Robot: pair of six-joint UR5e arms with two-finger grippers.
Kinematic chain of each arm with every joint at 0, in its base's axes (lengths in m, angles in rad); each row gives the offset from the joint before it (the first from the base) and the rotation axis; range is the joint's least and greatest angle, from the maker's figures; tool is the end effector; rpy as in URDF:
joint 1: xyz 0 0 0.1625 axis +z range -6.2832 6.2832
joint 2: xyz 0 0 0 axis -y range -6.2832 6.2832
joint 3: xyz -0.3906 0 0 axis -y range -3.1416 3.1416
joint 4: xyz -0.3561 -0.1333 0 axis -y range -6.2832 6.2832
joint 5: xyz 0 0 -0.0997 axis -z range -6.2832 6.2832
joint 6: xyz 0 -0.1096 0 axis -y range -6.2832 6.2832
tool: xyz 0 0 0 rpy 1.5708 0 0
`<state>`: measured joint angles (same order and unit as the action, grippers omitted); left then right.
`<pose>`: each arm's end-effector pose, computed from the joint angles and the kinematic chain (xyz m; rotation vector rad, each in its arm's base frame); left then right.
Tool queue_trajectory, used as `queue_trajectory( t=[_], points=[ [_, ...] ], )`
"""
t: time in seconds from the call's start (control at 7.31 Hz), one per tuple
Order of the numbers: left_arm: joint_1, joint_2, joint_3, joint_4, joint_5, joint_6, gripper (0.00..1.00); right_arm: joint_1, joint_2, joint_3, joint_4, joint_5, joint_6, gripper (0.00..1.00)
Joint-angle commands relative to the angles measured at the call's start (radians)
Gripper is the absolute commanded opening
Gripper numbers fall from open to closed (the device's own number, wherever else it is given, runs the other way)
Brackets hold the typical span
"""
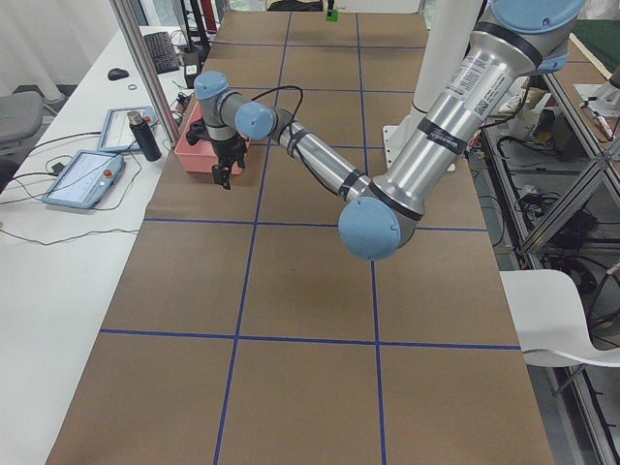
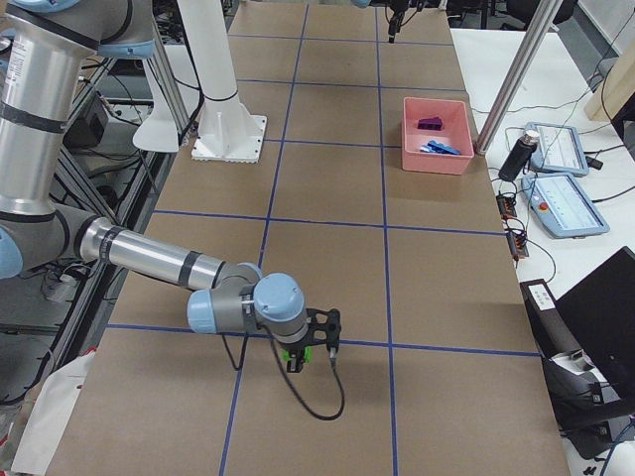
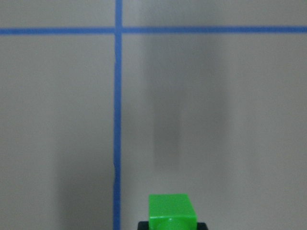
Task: Put all blocks into box
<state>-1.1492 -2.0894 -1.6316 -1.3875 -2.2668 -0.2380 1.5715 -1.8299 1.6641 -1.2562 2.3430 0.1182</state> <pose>0.1946 -0.5879 0.3459 0.1375 0.7754 0.3119 0.0571 -0.3613 0.6617 0.0958 -0.7777 0.0553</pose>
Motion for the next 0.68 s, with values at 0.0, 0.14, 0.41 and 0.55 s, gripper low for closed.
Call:
queue_trajectory(
  t=[0.0, 0.14, 0.41, 0.55],
  points=[
    [-0.046, 0.133, -0.027, -0.027, 0.000, 0.039, 1.00, -0.011, 0.247, 0.048, -0.283, 0.001, 0.004, 0.00],
    [-0.078, 0.137, -0.013, -0.050, 0.004, 0.036, 1.00, -0.060, 0.358, 0.048, -0.367, -0.001, 0.018, 0.00],
    [-0.148, 0.164, -0.022, -0.056, -0.008, 0.048, 1.00, -0.201, 0.576, -0.004, -0.463, -0.023, 0.130, 0.00],
    [-0.152, 0.167, -0.025, -0.071, -0.007, 0.049, 1.00, -0.252, 0.675, -0.065, -0.465, -0.031, 0.206, 0.00]
  ],
)
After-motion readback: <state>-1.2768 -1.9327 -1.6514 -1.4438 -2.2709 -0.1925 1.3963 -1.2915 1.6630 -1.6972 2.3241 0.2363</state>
